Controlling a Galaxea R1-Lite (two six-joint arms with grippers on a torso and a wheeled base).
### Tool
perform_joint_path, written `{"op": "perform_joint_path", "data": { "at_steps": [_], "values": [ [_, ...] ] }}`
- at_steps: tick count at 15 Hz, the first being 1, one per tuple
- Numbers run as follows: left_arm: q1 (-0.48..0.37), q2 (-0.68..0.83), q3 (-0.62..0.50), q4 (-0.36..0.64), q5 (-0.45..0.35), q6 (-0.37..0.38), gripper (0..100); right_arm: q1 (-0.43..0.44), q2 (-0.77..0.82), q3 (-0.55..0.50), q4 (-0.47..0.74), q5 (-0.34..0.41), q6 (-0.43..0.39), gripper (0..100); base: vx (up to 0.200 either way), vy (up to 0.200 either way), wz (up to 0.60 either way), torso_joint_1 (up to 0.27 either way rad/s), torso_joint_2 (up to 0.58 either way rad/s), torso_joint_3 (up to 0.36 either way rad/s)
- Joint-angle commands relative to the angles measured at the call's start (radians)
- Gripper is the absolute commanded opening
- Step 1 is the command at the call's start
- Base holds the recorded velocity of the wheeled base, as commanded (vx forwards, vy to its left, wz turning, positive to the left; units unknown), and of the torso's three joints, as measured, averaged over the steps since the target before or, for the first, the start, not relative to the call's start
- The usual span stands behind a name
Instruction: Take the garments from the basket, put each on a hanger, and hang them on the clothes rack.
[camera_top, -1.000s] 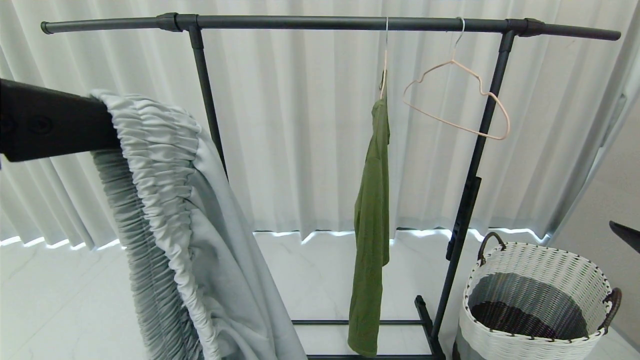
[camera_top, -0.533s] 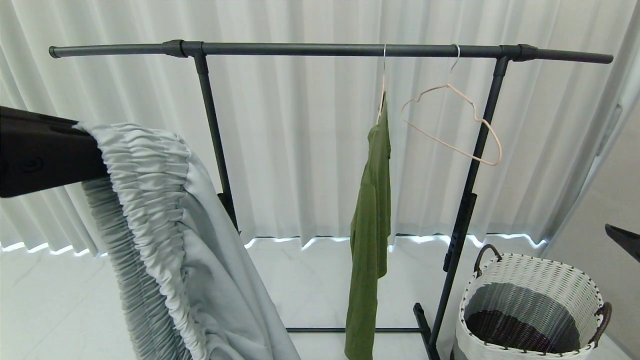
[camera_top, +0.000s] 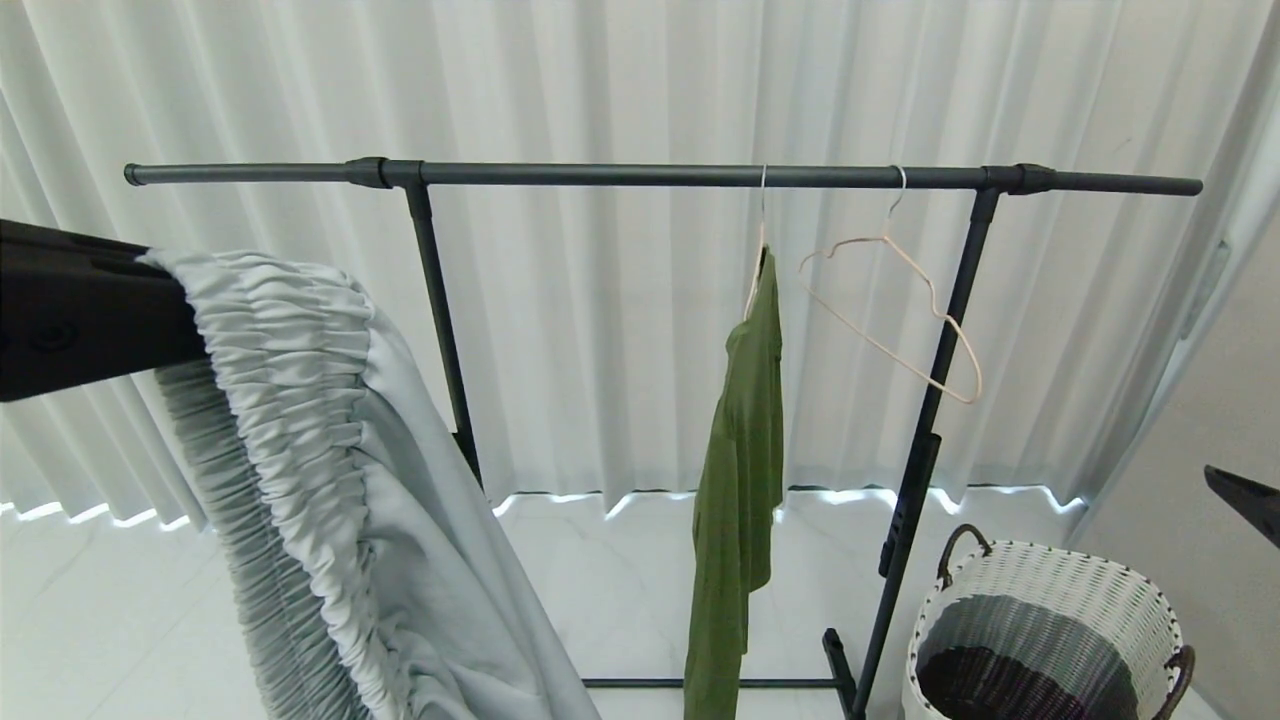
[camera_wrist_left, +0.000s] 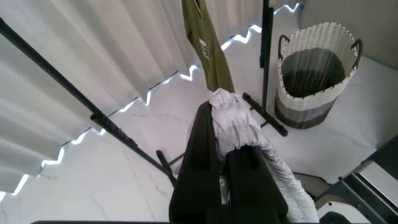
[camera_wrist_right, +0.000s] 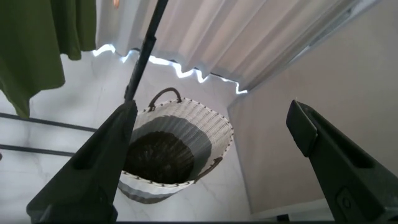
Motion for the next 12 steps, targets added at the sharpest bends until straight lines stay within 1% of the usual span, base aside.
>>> {"op": "perform_joint_path", "data": {
  "at_steps": [1, 6, 7, 9, 10, 11, 12],
  "values": [
    [0.0, 0.002, 0.0, 0.0, 0.0, 0.0, 0, 0.001, -0.008, 0.015, 0.0, -0.001, 0.001, 100, 0.0, 0.0, 0.0, 0.198, -0.5, -0.31],
    [0.0, 0.003, 0.001, 0.0, 0.0, 0.0, 0, 0.001, -0.01, 0.017, -0.002, 0.001, 0.002, 100, 0.0, 0.0, 0.0, 0.208, -0.51, -0.305],
    [0.0, 0.003, 0.004, 0.0, 0.0, -0.002, 0, 0.001, -0.01, 0.018, -0.005, 0.016, 0.005, 100, 0.0, 0.0, 0.0, 0.212, -0.51, -0.3],
    [0.0, 0.0, 0.012, 0.0, 0.0, -0.002, 0, 0.0, -0.011, 0.018, -0.009, 0.085, 0.031, 100, 0.0, 0.0, 0.0, 0.188, -0.44, -0.259],
    [0.001, 0.0, 0.021, 0.0, 0.003, -0.002, 0, -0.002, -0.006, 0.015, -0.017, 0.125, 0.071, 100, 0.0, 0.0, 0.0, 0.09, -0.2, -0.105],
    [0.0, 0.0, 0.023, 0.0, 0.021, -0.002, 0, -0.01, 0.006, 0.014, -0.031, 0.147, 0.096, 100, 0.0, 0.0, 0.0, 0.051, -0.12, -0.071],
    [0.001, 0.005, 0.024, 0.0, 0.041, -0.002, 0, -0.028, 0.015, 0.015, -0.049, 0.16, 0.096, 100, 0.0, 0.0, 0.0, 0.032, -0.06, -0.022]
  ]
}}
